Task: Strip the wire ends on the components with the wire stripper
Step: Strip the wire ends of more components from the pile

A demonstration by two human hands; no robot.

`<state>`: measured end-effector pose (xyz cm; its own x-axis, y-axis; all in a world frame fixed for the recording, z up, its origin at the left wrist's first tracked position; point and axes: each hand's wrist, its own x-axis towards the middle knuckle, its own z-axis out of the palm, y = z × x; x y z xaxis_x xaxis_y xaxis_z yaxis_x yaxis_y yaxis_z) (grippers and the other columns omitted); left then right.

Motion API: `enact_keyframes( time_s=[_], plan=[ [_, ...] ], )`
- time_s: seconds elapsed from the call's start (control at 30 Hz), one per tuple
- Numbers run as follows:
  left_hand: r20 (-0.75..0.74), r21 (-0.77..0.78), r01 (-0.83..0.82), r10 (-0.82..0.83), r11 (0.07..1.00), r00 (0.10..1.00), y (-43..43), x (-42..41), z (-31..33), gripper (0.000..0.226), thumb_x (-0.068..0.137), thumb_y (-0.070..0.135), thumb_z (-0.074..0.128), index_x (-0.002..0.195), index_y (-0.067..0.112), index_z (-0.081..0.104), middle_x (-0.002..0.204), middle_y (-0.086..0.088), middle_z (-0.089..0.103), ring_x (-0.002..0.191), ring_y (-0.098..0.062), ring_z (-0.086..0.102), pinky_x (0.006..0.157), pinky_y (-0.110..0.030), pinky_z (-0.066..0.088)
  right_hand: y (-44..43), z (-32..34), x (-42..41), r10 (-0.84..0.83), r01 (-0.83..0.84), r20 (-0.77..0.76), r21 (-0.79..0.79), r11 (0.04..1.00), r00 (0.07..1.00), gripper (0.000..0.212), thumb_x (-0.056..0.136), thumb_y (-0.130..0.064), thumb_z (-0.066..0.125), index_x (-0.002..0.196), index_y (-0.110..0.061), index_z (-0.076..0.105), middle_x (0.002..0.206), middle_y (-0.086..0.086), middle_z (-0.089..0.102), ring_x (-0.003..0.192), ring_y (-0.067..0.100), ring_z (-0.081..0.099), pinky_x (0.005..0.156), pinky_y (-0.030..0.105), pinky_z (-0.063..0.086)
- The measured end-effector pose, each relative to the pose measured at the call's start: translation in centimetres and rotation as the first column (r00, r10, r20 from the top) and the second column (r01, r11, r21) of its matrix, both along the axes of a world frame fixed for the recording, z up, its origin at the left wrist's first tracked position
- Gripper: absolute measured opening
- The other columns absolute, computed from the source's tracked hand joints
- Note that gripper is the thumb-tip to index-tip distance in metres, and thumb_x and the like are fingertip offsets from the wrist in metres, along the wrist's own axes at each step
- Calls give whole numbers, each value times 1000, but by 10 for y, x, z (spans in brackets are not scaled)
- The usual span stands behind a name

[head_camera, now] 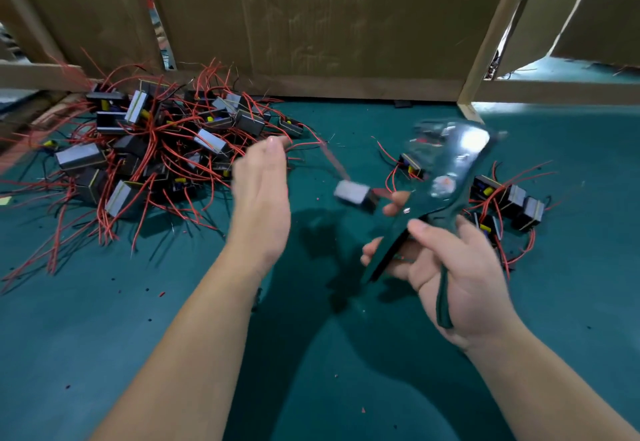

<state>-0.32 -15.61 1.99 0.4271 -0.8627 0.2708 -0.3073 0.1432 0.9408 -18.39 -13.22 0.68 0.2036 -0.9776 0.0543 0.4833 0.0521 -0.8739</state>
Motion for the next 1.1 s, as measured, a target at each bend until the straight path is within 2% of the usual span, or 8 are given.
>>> enact_keyframes(
  time_s=[0.13,0.27,0.37,0.47,0.57,0.8,1.0,1.1],
  plan=[
    [392,-62,-410,400,910,829,0,31,-3,35,89,38,44,119,28,59,128,-3,46,125,-20,32,102,-31,18,-7,-1,-14,-247,242,-79,-67,968,966,17,80,-12,57,95,-19,58,80,-1,66,77,38,68,66,54,57],
    [607,268,-503,261,822,751,-3,36,-11,42,87,28,55,129,30,53,153,-20,18,142,-34,9,114,-48,2,-7,-4,-15,-341,324,-258,-106,940,904,43,74,-21,62,116,-15,54,91,3,67,83,36,70,74,61,55],
    [676,409,-510,124,757,727,-4,40,-21,49,89,26,54,138,31,45,152,-21,23,138,-38,18,111,-47,13,-4,-4,-13,-376,336,-319,-174,926,870,52,68,-32,67,116,-18,55,133,17,52,83,33,70,74,64,53],
    [688,353,-522,163,776,707,-6,46,-22,38,93,19,47,129,23,57,130,-14,53,121,-37,37,99,-44,26,-2,-7,-14,-356,297,-327,-217,930,875,58,72,-28,65,126,-12,50,108,6,67,82,34,70,67,63,55],
    [596,248,-502,278,828,753,-6,47,-15,32,90,27,47,119,24,62,110,-3,65,109,-32,46,93,-42,27,-1,-6,-11,-298,248,-273,-204,947,915,33,76,-18,60,109,-16,57,80,2,66,77,34,70,65,64,54],
    [518,290,-535,339,794,785,-5,48,-16,46,83,30,56,128,30,47,130,-16,45,119,-37,37,101,-44,27,1,-6,-8,-209,187,-193,-127,974,959,26,76,-15,57,102,-18,60,81,-3,69,74,33,69,68,54,58],
    [367,315,-503,386,805,847,-8,64,-13,46,84,33,50,130,26,50,106,5,61,113,-26,48,101,-45,22,0,-9,-9,-200,182,-173,-113,977,964,20,77,-14,58,95,-21,61,87,-5,69,76,36,69,70,57,57],
    [409,314,-555,417,770,811,-7,64,-13,43,82,33,52,126,35,53,128,-6,46,121,-28,40,105,-45,19,0,-8,-8,-202,186,-165,-103,977,965,21,77,-13,57,95,-22,62,88,-6,70,77,38,69,70,59,56]
  ],
)
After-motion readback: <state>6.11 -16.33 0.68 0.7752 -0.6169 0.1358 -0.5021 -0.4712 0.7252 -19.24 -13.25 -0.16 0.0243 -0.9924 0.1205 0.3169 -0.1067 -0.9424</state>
